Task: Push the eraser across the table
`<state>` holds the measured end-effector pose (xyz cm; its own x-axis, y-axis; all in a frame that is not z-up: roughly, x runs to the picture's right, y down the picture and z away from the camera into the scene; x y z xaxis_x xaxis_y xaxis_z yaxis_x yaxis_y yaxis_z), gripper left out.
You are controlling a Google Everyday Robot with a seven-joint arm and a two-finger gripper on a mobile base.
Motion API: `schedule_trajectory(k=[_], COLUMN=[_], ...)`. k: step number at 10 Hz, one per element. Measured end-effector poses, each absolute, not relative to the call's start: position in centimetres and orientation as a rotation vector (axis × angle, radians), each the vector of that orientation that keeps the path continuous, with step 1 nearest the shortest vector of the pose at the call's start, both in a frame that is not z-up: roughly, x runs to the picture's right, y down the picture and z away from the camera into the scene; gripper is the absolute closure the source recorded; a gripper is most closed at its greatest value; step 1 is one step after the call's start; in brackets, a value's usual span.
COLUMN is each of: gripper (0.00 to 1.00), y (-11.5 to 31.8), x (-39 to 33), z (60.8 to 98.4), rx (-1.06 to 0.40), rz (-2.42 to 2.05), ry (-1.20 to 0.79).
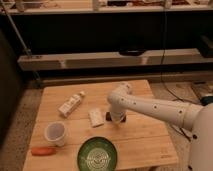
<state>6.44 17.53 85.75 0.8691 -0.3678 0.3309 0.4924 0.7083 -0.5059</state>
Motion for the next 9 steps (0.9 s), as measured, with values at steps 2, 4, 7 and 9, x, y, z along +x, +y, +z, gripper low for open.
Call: schedule_trajectory(k=[2,4,7,9], gripper=[0.98,0.98,0.98,0.98], y=[17.1,16.3,14.7,13.5], x=[6.9,7.3,7.9,8.1], z=[86.2,86.7,87.9,88.9], rx=[-0.616,-0.595,-0.57,-0.556], rz=[-0.474,-0.467,-0.455,-0.456], ry=[-0.205,-0.203,-0.194,-0.19])
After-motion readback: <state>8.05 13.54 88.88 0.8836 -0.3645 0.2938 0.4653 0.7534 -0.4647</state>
